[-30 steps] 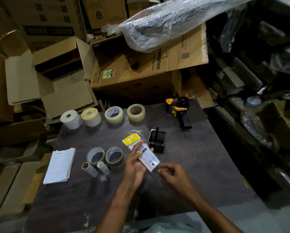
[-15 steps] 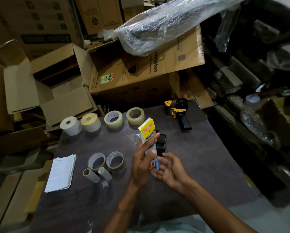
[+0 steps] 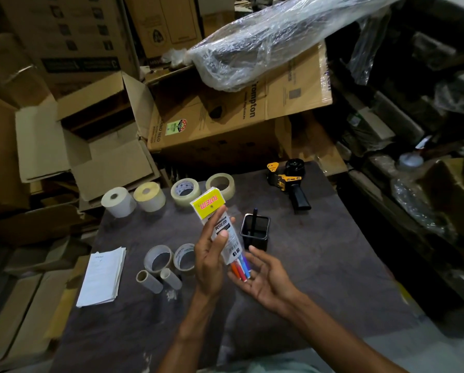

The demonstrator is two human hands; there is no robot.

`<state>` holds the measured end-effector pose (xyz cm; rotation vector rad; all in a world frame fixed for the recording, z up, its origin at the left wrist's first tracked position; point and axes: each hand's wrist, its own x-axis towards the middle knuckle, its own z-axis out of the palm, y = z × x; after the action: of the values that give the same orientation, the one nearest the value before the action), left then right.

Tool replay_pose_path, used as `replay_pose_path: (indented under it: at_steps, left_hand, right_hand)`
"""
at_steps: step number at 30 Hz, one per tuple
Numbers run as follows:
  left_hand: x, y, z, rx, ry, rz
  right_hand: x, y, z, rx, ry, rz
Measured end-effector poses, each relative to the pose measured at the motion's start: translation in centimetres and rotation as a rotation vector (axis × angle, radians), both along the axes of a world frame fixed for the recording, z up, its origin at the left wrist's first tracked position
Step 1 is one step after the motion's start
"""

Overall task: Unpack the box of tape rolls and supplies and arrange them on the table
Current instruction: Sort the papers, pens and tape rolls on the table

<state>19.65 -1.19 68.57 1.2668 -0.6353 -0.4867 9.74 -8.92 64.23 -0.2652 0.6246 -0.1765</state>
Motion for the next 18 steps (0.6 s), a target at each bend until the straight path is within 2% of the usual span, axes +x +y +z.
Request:
replay_pose_path:
  at_steps: [8, 18]
  left_hand:
    - [1.4, 0.8, -2.5, 0.085, 0.050, 0.278]
    - [2.6, 1.2, -4.8, 0.175, 0.154, 0.399]
  right_hand:
    - [-0.1, 0.4, -0.7, -0.112, -0.038, -0.068]
    - [-0.8, 0.2, -3.1, -0.126, 0.090, -0.149]
